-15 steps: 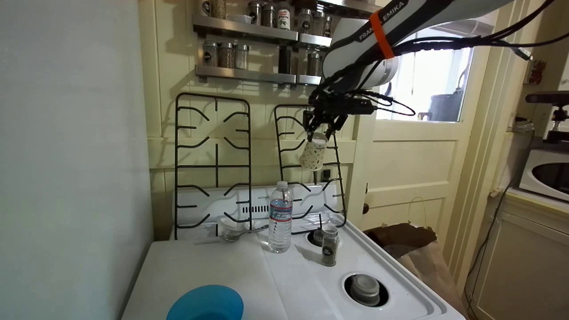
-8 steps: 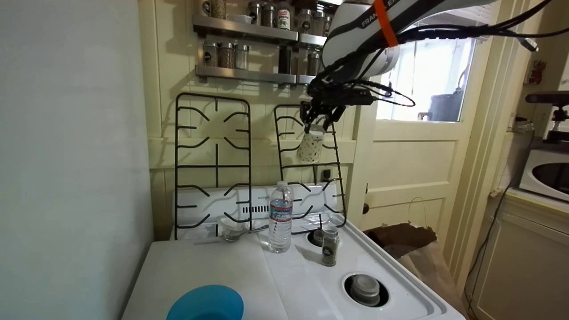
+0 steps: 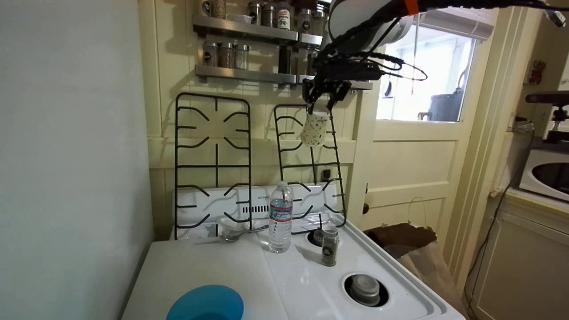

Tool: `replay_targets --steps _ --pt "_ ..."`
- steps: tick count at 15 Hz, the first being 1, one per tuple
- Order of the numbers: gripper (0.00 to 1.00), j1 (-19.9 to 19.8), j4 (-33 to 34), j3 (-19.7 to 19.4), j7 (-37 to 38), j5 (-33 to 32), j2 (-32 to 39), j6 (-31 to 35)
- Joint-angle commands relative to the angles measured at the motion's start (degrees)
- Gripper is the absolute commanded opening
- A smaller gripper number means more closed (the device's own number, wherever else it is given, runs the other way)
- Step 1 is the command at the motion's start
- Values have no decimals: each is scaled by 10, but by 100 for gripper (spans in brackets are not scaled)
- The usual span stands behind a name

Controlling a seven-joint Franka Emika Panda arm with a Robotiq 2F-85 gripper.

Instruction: Place the paper cup on the bottle

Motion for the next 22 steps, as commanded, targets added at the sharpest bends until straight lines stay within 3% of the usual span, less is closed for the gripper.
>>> replay_targets --steps 1,5,8,13,22 --pt "37 18 -33 8 -49 75 -48 -49" --pt "37 47 -52 -3 -169 240 -69 -97" --pt "37 52 -36 -13 -227 317 -50 -154" --pt "37 34 -25 -13 -209 289 -5 -161" --pt "37 40 10 9 -232 257 56 -160"
